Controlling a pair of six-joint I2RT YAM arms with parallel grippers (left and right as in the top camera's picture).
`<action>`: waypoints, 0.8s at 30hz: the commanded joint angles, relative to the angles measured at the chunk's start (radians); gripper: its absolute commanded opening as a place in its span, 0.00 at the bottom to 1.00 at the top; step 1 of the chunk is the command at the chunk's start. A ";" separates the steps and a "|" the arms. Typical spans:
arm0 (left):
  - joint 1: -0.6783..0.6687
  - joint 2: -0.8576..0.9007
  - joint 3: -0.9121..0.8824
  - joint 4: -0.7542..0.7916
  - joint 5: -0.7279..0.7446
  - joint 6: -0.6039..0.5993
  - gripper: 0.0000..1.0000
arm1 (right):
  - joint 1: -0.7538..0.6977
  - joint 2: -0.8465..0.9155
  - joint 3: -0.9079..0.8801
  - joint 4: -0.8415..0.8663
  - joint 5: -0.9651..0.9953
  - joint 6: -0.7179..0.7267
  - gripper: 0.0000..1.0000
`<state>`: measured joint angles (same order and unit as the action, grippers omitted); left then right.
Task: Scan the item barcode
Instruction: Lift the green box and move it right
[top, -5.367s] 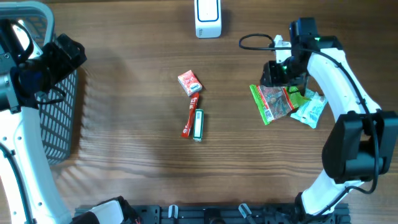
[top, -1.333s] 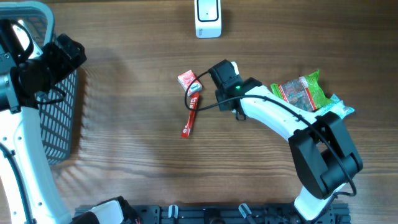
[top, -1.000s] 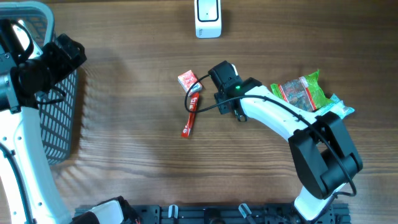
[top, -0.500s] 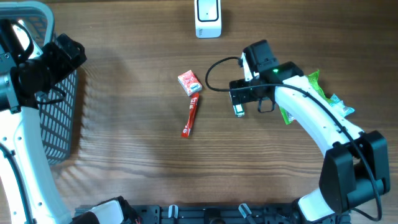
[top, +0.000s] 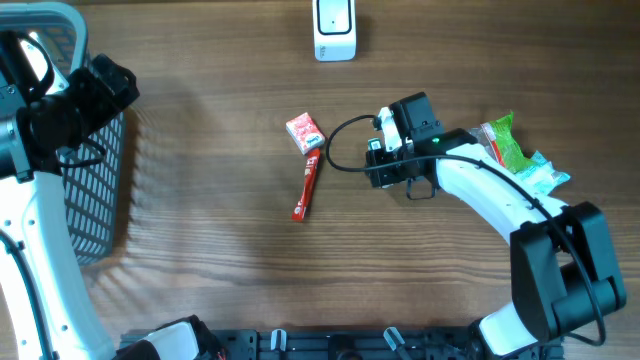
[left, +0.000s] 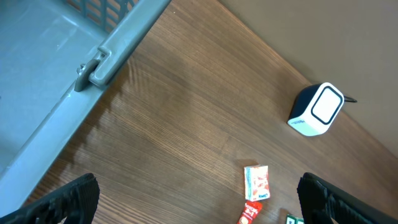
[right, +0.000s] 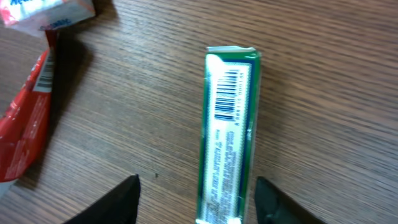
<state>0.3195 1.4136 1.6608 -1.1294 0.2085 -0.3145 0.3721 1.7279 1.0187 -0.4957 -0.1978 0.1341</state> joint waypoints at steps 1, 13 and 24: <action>-0.003 -0.001 0.008 0.002 0.011 0.019 1.00 | 0.004 0.010 -0.038 0.030 -0.053 -0.004 0.53; -0.003 -0.001 0.008 0.002 0.011 0.019 1.00 | 0.004 0.000 -0.041 0.070 -0.137 -0.085 0.53; -0.003 -0.001 0.008 0.002 0.011 0.019 1.00 | 0.030 0.000 -0.041 0.114 0.021 0.531 0.68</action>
<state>0.3195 1.4136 1.6608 -1.1294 0.2085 -0.3145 0.3752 1.7283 0.9821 -0.3943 -0.2237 0.4675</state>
